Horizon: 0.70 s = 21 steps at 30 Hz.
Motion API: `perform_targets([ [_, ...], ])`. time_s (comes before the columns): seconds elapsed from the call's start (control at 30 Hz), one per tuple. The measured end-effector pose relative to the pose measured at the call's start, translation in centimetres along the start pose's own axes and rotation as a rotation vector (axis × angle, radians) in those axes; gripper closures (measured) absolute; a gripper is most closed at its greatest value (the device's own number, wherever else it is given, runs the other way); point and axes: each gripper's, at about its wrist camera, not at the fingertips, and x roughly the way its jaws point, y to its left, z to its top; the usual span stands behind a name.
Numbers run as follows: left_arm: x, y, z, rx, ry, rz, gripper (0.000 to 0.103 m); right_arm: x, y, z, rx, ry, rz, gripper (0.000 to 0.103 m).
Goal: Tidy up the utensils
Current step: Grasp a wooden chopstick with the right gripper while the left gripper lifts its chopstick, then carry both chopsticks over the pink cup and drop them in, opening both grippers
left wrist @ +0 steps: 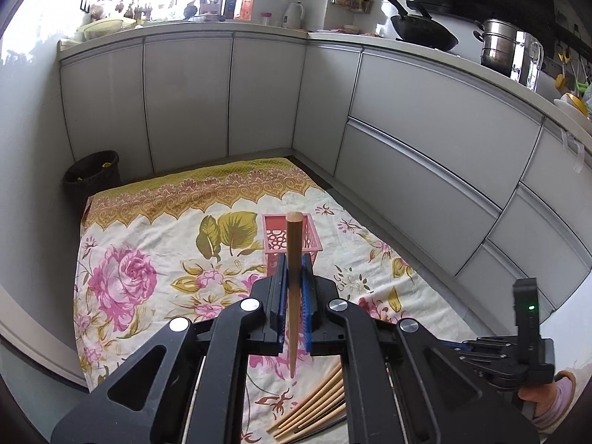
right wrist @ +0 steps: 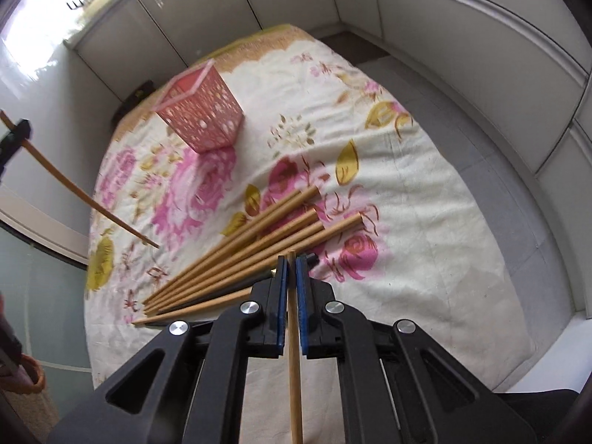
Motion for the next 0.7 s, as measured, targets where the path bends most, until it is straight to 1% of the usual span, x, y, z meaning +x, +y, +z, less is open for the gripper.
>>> perform_targets([
  [0.03, 0.1, -0.2, 0.2, -0.007, -0.004, 0.001, 0.097, -1.2, -0.1, 0.6, -0.004, -0.027, 0.021, 0.098],
  [0.1, 0.1, -0.5, 0.8, -0.024, -0.016, 0.001, 0.097, -2.9, 1.3, 0.9, -0.019, -0.079, 0.051, 0.098],
  [0.13, 0.1, -0.7, 1.2, -0.031, -0.024, 0.002, 0.097, -3.7, 1.4, 1.4, -0.021, -0.095, 0.066, 0.098],
  [0.2, 0.0, -1.1, 2.1, -0.045, -0.050, 0.006, 0.097, -5.8, 1.1, 2.3, -0.014, -0.126, 0.104, 0.098],
  [0.23, -0.1, -1.2, 2.6, -0.052, -0.063, 0.007, 0.097, -7.5, 0.8, 2.3, -0.009, -0.142, 0.121, 0.098],
  [0.33, 0.0, -1.6, 4.6, -0.075, -0.102, 0.019, 0.097, -10.3, 0.6, 4.1, 0.009, -0.197, 0.176, 0.098],
  [0.4, 0.1, -1.7, 6.0, -0.087, -0.133, 0.025, 0.097, -11.9, 0.9, 5.9, 0.013, -0.246, 0.202, 0.098],
  [0.5, 0.4, -2.2, 8.0, -0.093, -0.191, 0.063, 0.097, -14.2, 1.6, 8.7, -0.001, -0.335, 0.210, 0.098],
  [0.57, 1.1, -2.4, 9.2, -0.100, -0.201, 0.079, 0.097, -15.2, 2.0, 10.5, -0.006, -0.388, 0.213, 0.098],
  [0.67, 2.4, -2.5, 10.5, -0.089, -0.225, 0.139, 0.097, -15.7, 2.5, 12.6, -0.006, -0.428, 0.217, 0.098],
  [0.7, 2.9, -2.3, 10.8, -0.098, -0.228, 0.137, 0.097, -15.7, 2.6, 13.2, -0.006, -0.437, 0.215, 0.098],
])
